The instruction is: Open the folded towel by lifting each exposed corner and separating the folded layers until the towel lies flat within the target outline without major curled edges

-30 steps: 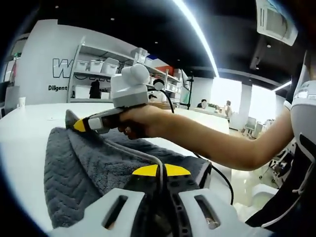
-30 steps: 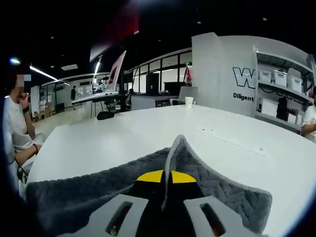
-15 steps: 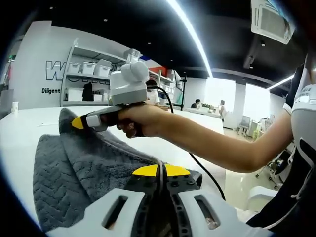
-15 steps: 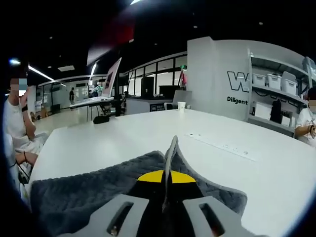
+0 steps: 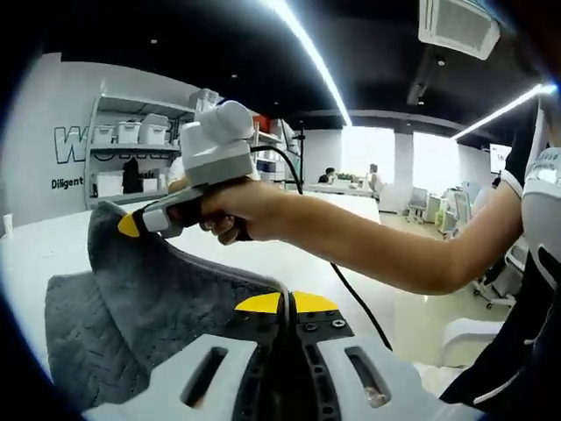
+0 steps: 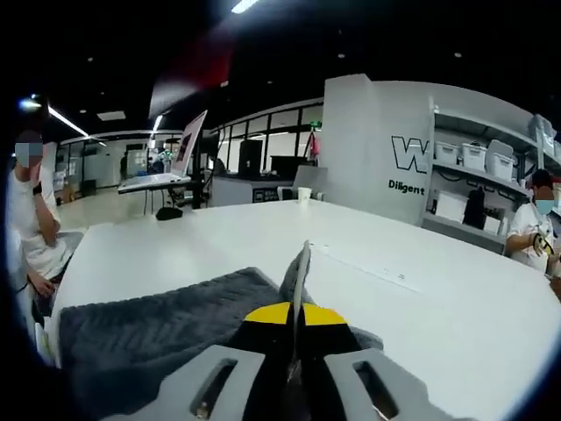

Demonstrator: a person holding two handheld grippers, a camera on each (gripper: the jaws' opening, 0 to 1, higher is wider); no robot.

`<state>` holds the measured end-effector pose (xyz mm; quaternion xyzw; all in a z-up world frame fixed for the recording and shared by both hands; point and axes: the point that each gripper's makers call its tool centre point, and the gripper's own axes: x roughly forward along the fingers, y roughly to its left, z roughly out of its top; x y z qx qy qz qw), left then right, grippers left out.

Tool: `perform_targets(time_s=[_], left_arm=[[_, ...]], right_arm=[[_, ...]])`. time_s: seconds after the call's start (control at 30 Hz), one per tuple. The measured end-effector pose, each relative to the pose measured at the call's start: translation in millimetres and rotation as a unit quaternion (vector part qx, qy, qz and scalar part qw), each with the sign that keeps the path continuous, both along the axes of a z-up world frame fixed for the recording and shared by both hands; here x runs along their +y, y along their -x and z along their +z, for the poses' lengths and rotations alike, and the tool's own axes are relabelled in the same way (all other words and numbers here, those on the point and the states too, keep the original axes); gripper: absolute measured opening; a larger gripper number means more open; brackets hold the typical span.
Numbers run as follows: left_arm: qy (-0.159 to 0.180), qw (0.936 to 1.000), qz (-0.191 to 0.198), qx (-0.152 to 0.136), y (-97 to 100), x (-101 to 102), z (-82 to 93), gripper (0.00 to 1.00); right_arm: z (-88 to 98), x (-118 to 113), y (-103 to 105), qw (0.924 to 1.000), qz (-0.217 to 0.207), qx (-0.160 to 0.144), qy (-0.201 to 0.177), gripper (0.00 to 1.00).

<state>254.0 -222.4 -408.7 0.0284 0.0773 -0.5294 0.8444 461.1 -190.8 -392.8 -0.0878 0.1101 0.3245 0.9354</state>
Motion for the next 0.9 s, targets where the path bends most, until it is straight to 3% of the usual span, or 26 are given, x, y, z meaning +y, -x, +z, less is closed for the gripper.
perform_targets(time_s=[0.5, 0.9], left_arm=[[-0.010, 0.9981, -0.059, -0.014, 8.9, -50.4, 9.7, 0.01], [-0.012, 0.9940, -0.101, -0.040, 19.2, -92.6, 17.2, 0.01]], right_arm=[[13.8, -48.0, 7.2, 0.9993, -0.032, -0.014, 0.014, 0.00], [23.4, -100.5, 15.3, 0.9969, -0.069, -0.027, 0.026, 0.00]])
